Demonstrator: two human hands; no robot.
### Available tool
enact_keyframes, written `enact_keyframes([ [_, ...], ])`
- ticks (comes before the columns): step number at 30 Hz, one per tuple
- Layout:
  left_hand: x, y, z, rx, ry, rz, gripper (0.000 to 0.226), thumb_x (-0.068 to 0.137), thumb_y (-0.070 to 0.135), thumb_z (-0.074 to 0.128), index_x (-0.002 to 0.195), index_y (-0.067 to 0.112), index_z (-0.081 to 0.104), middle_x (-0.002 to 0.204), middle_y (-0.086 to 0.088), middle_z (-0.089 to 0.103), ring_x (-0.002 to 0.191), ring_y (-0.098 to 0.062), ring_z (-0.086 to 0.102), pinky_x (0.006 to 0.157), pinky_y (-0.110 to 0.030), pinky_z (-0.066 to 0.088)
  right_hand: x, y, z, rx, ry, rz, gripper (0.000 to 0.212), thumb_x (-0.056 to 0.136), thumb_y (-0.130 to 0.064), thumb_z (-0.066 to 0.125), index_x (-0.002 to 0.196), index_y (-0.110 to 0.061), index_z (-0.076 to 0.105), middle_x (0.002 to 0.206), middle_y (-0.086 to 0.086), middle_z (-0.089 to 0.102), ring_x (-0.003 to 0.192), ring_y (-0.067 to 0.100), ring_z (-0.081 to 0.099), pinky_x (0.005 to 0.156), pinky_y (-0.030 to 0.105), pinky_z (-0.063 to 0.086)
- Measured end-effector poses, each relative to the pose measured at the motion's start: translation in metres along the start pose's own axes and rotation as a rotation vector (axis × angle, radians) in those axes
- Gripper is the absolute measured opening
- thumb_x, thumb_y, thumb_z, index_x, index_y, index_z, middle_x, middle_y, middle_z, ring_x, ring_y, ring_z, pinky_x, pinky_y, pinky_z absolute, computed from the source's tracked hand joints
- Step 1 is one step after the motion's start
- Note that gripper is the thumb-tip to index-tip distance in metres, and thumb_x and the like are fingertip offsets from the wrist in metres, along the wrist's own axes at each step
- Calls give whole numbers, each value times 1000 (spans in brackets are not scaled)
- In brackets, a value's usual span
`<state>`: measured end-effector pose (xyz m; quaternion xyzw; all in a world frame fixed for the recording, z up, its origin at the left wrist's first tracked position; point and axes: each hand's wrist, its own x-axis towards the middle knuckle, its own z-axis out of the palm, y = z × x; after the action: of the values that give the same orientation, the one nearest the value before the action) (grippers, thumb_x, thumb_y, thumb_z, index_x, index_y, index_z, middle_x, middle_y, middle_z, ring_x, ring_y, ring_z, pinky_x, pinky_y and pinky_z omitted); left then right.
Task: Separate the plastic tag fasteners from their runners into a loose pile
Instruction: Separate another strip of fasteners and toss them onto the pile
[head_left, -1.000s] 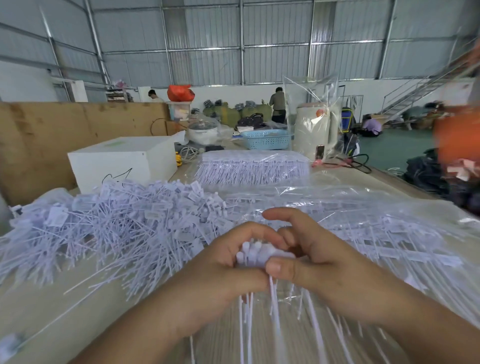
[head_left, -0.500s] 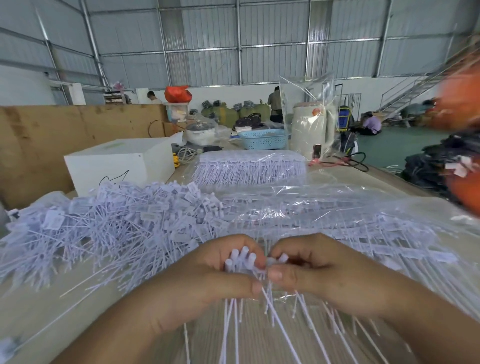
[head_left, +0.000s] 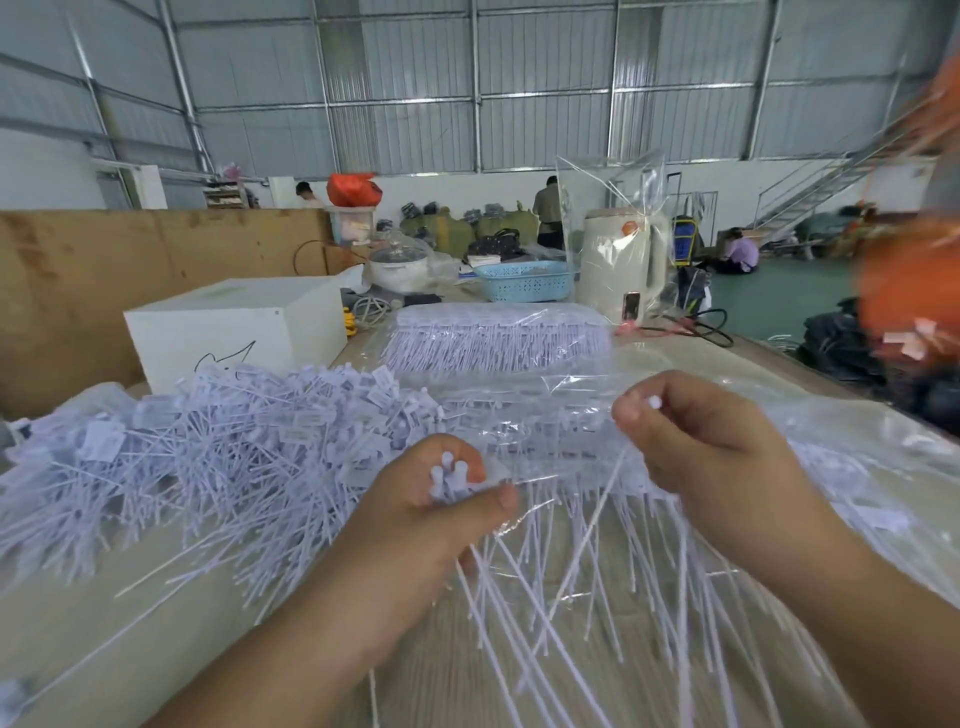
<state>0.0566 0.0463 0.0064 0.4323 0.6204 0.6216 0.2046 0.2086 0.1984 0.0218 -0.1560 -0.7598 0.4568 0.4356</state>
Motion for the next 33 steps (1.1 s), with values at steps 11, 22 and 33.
enact_keyframes([
  [11, -3, 5, -4, -11, -565, 3, 38, 72, 1, 64, 96, 30, 71, 81, 7, 65, 69, 0, 57, 60, -14, 44, -16, 12, 26, 22, -520, -24, 59, 79, -35, 71, 130, -45, 41, 78, -7, 53, 73, 16, 53, 68, 33, 40],
  [22, -1, 7, -11, 88, -408, -41, 22, 64, 9, 65, 78, 27, 67, 71, 8, 60, 67, -6, 55, 60, -16, 42, -11, 3, 10, -167, -661, 24, 35, 85, -50, 65, 78, -16, 60, 65, 4, 44, 60, 12, 41, 58, 30, 32],
  [33, -2, 0, 4, 25, -111, -105, 29, 57, 24, 64, 82, 37, 65, 62, 15, 57, 54, -5, 52, 52, -21, 42, -4, 1, 19, -245, 103, -31, 39, 89, -42, 59, 70, -10, 48, 45, -10, 34, 40, 6, 29, 39, 17, 28],
])
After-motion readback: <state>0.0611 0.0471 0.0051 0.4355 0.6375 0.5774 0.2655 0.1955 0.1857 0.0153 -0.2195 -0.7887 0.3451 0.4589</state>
